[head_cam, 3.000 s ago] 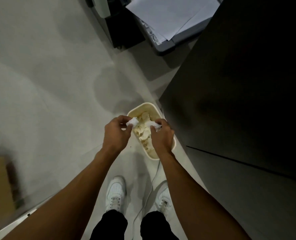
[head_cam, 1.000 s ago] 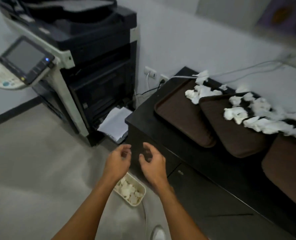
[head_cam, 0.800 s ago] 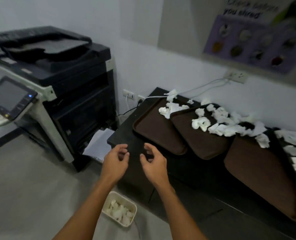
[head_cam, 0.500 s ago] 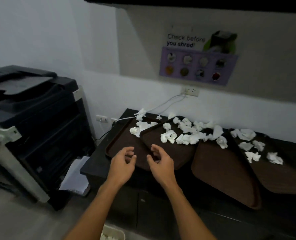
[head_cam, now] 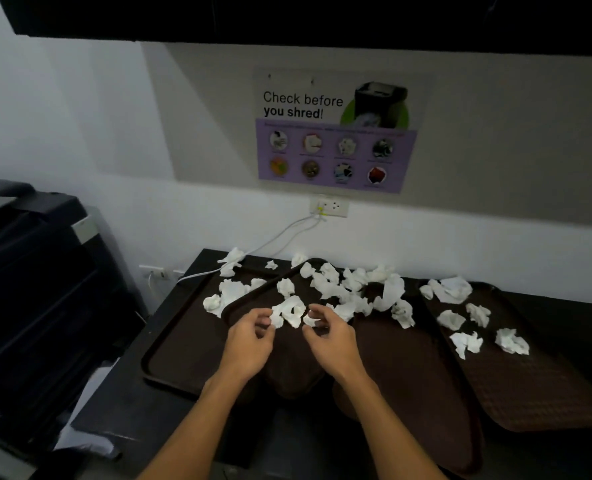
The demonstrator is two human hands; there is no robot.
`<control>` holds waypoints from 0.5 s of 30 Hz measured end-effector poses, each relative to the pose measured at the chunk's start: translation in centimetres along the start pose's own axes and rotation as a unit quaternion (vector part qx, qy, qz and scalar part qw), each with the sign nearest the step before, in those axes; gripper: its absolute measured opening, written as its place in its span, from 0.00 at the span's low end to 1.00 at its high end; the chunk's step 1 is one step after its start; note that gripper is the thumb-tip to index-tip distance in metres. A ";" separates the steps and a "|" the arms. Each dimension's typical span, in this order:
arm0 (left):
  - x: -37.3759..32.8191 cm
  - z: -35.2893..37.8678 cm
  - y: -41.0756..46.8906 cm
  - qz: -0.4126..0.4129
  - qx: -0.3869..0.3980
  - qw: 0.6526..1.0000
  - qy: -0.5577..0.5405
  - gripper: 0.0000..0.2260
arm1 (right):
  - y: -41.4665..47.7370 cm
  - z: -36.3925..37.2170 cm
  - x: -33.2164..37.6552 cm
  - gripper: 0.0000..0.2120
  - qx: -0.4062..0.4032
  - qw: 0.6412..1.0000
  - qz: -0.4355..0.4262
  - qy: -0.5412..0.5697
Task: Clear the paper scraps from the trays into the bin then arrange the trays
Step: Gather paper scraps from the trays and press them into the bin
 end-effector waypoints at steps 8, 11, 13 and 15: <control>4.3 4.4 5.2 -0.057 0.013 0.996 0.061 0.14 | 6.9 0.0 -2.4 0.20 0.064 0.998 0.012 -0.015; 6.1 5.7 6.5 -0.067 0.021 0.993 0.093 0.16 | 8.7 0.2 -3.4 0.20 0.081 0.996 0.017 -0.022; 7.5 6.4 7.2 -0.068 0.039 0.990 0.116 0.20 | 9.7 0.3 -4.0 0.20 0.092 0.995 0.022 -0.025; 8.8 7.2 7.9 -0.063 0.050 0.987 0.137 0.23 | 10.6 0.4 -4.4 0.19 0.099 0.994 0.024 -0.028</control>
Point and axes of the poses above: each hand's wrist, its own y-axis towards the middle knuckle, its own z-axis out of the palm, x = y × z, the point moved 1 cm from there along y, towards the middle knuckle, and after that the axes turned 11 degrees about z, right-handed, at the moved point
